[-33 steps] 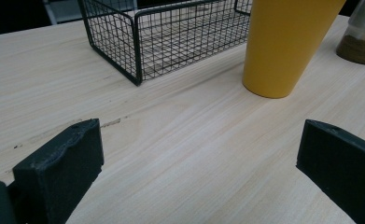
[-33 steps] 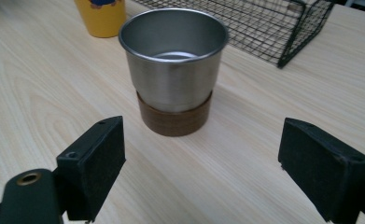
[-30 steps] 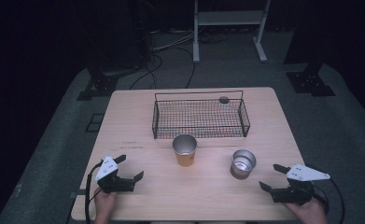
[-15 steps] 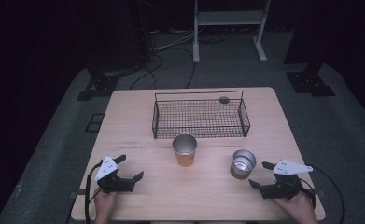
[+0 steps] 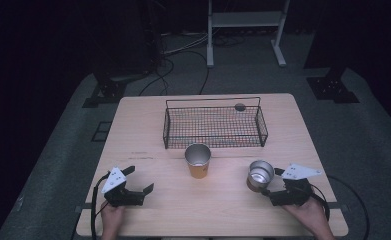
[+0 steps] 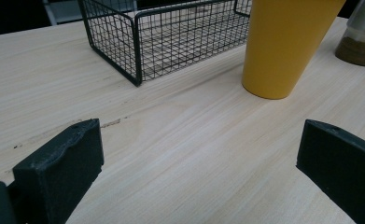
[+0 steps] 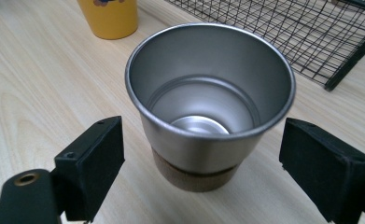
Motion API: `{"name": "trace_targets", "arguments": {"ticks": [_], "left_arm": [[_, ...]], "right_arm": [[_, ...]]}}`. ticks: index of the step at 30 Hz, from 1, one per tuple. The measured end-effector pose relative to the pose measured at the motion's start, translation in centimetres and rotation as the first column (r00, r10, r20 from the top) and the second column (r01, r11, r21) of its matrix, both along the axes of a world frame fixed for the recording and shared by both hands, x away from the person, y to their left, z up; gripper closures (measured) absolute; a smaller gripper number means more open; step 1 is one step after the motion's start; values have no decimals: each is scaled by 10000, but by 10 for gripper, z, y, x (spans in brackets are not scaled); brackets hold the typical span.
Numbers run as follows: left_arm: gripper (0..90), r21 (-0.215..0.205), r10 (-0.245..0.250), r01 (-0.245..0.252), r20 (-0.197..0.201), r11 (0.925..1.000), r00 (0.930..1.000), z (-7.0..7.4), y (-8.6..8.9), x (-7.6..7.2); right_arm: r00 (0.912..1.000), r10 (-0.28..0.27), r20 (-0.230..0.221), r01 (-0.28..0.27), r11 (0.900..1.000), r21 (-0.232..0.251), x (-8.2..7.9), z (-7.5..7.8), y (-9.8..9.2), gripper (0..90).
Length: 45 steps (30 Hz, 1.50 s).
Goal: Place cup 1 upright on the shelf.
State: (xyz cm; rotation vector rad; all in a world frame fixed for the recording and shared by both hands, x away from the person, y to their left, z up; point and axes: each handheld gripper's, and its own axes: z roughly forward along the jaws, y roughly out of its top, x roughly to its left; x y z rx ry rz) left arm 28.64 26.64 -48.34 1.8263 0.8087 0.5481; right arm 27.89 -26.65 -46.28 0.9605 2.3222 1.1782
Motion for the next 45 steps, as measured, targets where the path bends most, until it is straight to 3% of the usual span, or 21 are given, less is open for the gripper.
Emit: {"name": "trace_targets", "arguments": {"ticks": [6,16,23,45], "left_arm": [[0,-8,8,-8,4,10000,10000,0,0,0],[0,-7,4,-4,14,10000,10000,0,0,0],[0,-13,-9,9,17,10000,10000,0,0,0],[0,-51,-31,31,72,10000,10000,0,0,0]], "right_arm": [[10000,-17,-9,17,10000,-3,6,-1,6,130],[9999,-98,123,103,9991,-416,14,-3,18,131],[9999,133,79,-127,9978,-652,19,1,24,132],[9996,233,-136,-241,9977,-637,20,2,23,177]]}}
